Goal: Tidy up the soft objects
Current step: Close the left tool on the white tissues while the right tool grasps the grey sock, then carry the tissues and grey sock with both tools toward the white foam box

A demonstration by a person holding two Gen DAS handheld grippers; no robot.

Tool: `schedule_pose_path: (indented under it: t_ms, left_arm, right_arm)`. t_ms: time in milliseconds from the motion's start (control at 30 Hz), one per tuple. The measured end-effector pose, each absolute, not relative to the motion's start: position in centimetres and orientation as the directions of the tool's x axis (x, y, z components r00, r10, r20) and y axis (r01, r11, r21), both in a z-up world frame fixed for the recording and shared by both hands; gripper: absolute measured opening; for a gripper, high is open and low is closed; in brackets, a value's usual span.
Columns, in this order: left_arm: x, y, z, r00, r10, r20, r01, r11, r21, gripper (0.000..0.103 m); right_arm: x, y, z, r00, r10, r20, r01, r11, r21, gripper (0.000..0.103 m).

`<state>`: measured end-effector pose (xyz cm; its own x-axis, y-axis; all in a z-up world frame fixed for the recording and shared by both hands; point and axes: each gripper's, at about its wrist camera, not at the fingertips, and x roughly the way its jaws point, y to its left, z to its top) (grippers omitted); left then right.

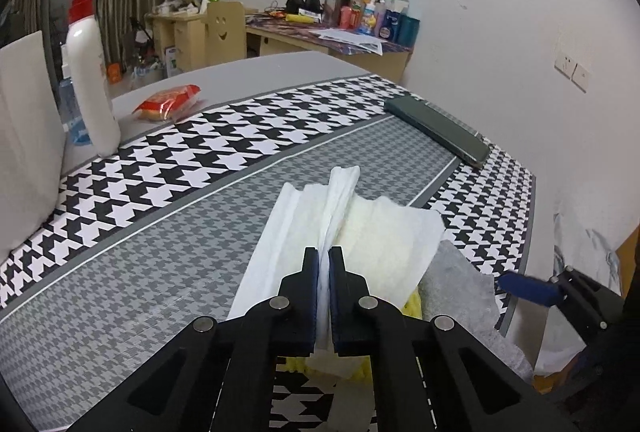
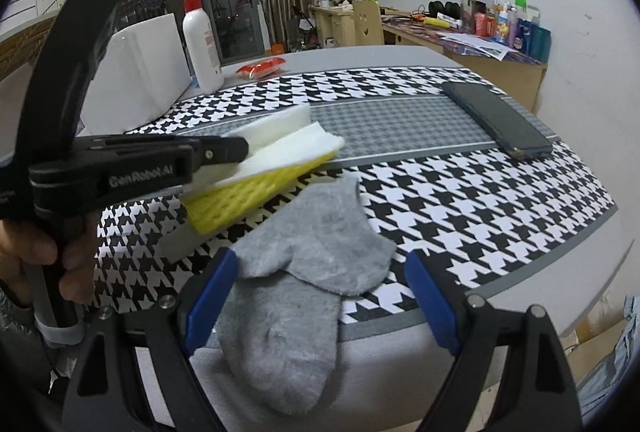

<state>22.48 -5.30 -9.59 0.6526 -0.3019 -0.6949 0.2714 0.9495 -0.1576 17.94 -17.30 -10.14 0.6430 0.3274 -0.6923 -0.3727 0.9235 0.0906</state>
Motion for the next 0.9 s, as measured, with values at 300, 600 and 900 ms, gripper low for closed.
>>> schedule_pose_path:
  t_ms: [300,600,900]
  left_arm:
    - [21.9,-4.5,-8.8,0.681,-0.306,-0.665,0.266,0.95,-0.164,0.005]
    - [21.1,-3.8,-8.1,0.697,-0.313,-0.645,0.26,0.949,-0.18,0.004]
    - [19.6,-3.1,-5.7,0.734,-0.306,-0.606,0.253,0.952,-0.173,0.003]
  right_arm:
    - [17.9,-16.7,-10.5,0.636,0.284,-0.717,-0.374,0.927,0.036,0.056]
    - [17.7,-17.0,-9.9,0.62,0.321,-0.716,-0.386,0.919,0.077,0.013]
    - [17.5,-18.2,-8.0,0.662,0.327,-0.674,-0.356,0.929,0.102,0.013]
